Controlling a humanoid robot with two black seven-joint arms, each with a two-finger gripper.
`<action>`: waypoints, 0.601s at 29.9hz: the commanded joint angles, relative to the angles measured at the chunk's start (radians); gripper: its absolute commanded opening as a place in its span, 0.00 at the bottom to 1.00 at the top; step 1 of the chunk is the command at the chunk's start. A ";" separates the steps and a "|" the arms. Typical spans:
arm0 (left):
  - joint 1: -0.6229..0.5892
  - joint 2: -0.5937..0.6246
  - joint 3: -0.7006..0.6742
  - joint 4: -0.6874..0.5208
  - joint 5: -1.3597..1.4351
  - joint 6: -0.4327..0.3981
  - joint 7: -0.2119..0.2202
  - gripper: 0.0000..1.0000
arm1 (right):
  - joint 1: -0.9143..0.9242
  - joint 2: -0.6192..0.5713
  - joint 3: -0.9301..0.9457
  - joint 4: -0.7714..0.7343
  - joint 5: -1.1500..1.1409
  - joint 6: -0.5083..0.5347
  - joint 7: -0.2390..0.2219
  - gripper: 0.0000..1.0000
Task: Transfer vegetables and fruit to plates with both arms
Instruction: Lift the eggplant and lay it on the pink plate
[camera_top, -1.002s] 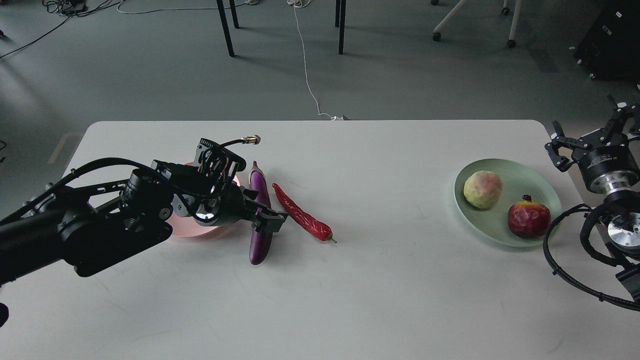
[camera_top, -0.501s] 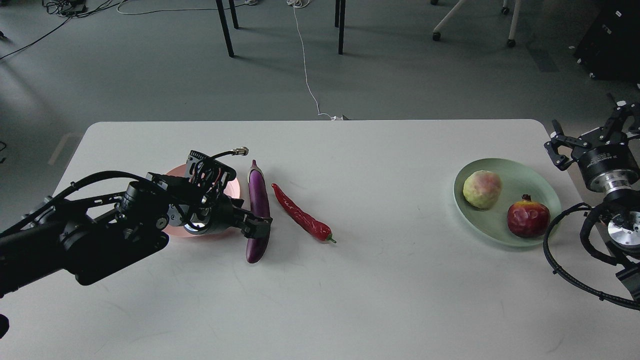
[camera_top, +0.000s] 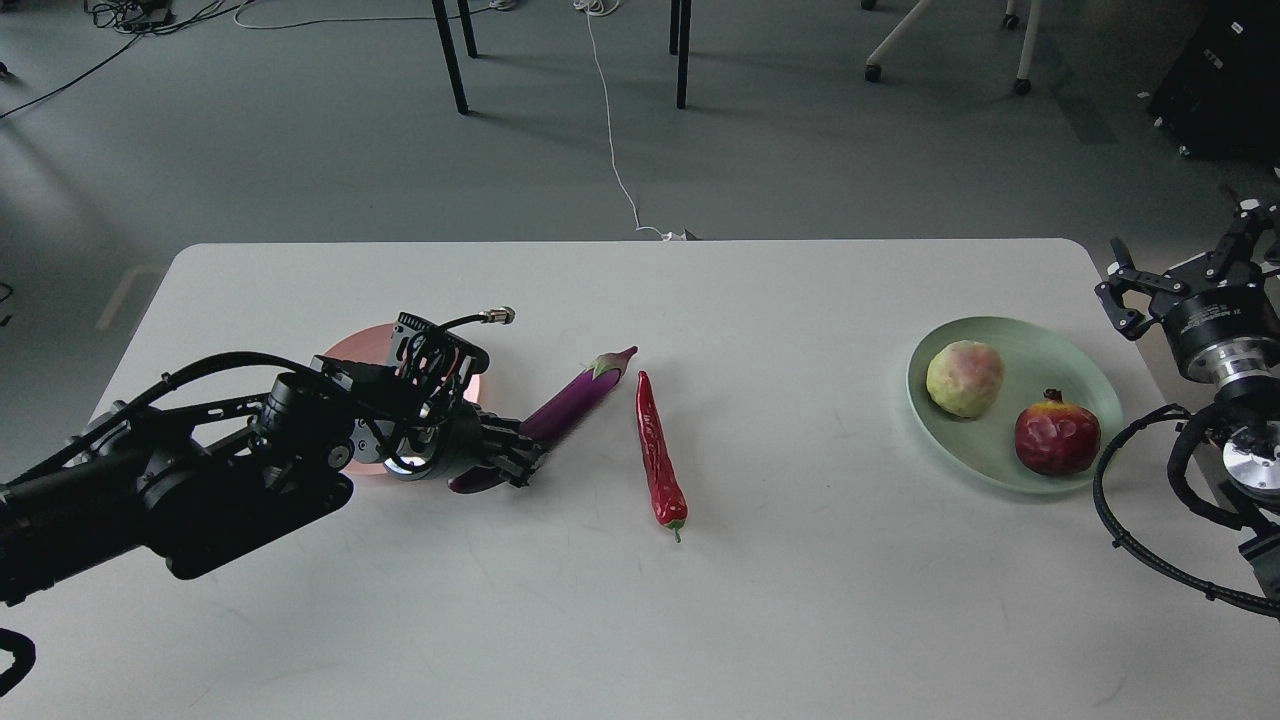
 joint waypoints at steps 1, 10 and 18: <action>-0.004 0.011 -0.003 -0.030 -0.004 0.000 0.005 0.33 | 0.003 -0.001 0.000 -0.002 -0.002 0.000 0.000 0.99; -0.070 0.186 -0.035 -0.182 -0.071 0.000 -0.003 0.30 | 0.009 -0.006 0.000 -0.004 -0.002 0.000 0.000 0.99; -0.053 0.410 -0.018 -0.176 -0.085 0.000 -0.066 0.31 | 0.009 -0.010 0.000 -0.005 -0.003 0.000 0.000 0.99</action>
